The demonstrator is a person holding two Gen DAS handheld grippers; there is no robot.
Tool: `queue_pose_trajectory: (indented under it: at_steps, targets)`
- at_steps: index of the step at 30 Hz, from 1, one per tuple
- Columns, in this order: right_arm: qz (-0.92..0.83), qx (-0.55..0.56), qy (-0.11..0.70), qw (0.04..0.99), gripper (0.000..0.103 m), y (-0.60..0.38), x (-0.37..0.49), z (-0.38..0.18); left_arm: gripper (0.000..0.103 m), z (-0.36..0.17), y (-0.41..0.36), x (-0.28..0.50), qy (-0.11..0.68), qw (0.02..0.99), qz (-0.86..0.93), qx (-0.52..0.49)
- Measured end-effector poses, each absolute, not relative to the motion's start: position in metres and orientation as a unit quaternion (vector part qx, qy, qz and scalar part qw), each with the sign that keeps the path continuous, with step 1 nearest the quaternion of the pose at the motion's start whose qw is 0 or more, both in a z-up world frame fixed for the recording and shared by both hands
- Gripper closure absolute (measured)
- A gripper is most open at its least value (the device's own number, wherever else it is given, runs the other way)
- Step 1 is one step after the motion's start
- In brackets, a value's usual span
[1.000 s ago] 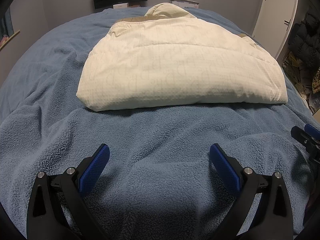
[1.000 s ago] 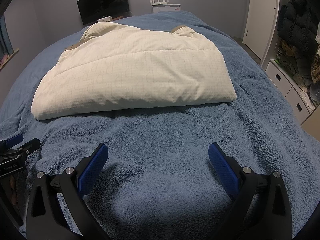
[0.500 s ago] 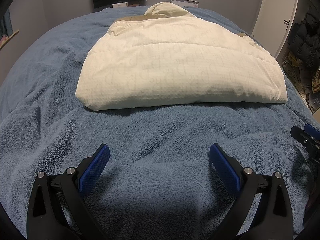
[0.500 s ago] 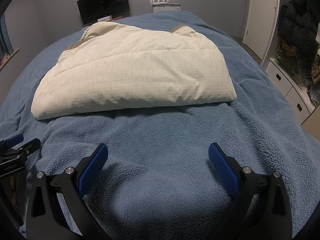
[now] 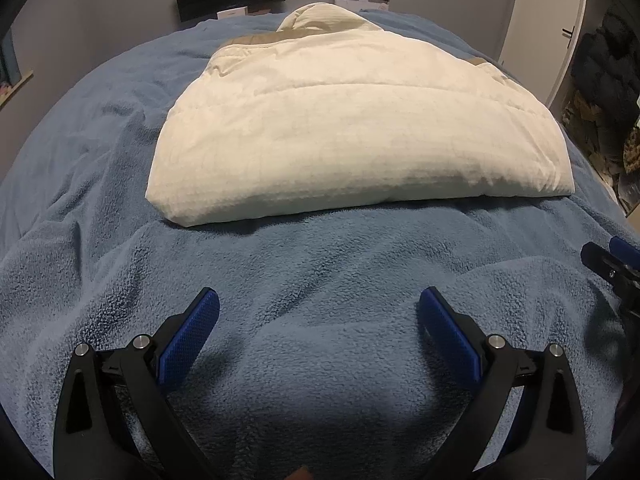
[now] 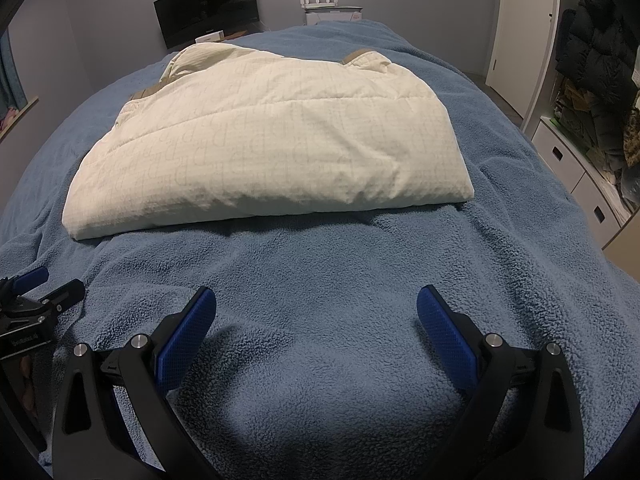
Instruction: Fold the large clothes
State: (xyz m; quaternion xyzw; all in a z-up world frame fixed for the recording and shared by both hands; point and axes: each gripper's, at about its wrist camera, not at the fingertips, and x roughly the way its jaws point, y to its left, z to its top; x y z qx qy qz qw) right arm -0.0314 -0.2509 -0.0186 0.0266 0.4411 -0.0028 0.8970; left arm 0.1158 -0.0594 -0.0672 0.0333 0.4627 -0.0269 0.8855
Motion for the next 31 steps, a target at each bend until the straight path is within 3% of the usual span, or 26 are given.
queue_pose_trajectory:
  at_steps: [31]
  targets:
    - [-0.005, 0.026, 0.447, 0.894, 0.008, -0.2508, -0.0326, -0.0189, 0.007, -0.0689, -0.0551, 0.1192, 0.472, 0.88, -0.03, 0.035]
